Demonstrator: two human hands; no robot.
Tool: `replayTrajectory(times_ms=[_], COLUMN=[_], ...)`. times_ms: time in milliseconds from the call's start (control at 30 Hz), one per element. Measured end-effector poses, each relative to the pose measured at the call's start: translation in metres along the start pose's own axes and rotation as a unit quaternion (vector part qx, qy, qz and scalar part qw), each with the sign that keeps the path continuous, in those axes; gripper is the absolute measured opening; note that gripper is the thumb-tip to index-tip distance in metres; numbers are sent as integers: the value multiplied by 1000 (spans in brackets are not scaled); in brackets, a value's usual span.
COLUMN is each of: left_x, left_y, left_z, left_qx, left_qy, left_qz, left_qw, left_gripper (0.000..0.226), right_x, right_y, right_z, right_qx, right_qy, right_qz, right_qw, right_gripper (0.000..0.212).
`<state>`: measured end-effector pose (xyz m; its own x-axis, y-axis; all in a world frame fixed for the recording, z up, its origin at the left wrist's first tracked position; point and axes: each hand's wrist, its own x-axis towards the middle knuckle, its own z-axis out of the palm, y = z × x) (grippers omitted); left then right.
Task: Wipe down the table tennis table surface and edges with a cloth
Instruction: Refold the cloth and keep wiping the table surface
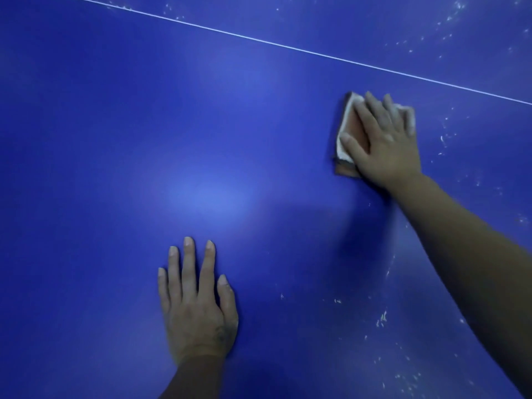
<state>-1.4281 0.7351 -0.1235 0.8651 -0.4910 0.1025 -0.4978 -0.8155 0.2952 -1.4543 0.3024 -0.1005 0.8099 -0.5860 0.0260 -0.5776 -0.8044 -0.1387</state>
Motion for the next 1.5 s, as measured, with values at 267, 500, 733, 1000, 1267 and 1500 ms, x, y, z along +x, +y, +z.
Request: replayTrajectory(times_ms=[267,500,733,1000,1267,1500], left_x=[1,2,2,4,3,3], left_y=[3,4,7,11,10,7], left_z=[-3,-4,-6,-10,-8,-16], left_qx=[-1,2,4,1,5,-32], left_qy=[-14,-12,-10,-6,16,11], left_qz=[-10,-10,-14,-19,-11,-15], left_qw=[1000,1000,1000,1000,1000,999], left_gripper=[63,61,61,60,57,52], right_x=[-229,-152,-248,-183,-146,-291], right_y=[-78,-69,-125,-118,-180,-183], right_z=[17,16,27,27,39,34], right_qx=[9,3,40,24,26,37], right_qy=[-18,28,1,45,55,29], right_qz=[-38,42,1,61,40,23], right_qw=[999,999,999,997,997,999], right_gripper=[81,73,79,72,69,73])
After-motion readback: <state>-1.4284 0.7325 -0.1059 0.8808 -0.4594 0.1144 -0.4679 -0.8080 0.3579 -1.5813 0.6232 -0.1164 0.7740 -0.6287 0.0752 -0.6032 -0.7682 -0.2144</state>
